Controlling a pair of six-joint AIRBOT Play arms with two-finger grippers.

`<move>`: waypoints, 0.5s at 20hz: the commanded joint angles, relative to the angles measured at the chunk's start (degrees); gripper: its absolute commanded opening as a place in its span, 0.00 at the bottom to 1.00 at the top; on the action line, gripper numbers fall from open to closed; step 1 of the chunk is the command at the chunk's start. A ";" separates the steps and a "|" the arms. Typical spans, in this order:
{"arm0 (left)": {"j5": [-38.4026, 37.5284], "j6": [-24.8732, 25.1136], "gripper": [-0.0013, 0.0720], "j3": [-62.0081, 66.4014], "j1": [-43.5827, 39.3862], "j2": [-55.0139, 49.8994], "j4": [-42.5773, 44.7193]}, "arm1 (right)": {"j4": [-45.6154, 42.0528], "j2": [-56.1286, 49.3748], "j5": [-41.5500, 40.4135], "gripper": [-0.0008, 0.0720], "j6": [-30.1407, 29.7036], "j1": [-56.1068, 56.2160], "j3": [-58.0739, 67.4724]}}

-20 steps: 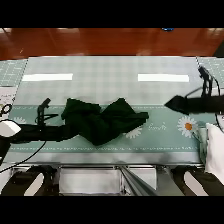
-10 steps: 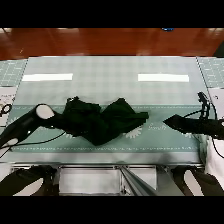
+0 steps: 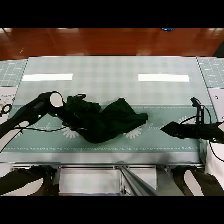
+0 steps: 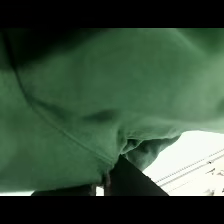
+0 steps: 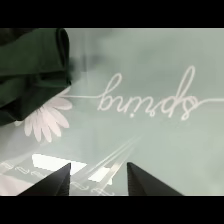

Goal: Fold the shirts.

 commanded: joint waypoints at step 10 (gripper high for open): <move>5.86 0.76 0.05 0.94 0.50 7.37 -2.69 | 18.88 -18.53 -24.96 0.58 4.44 27.47 -1.09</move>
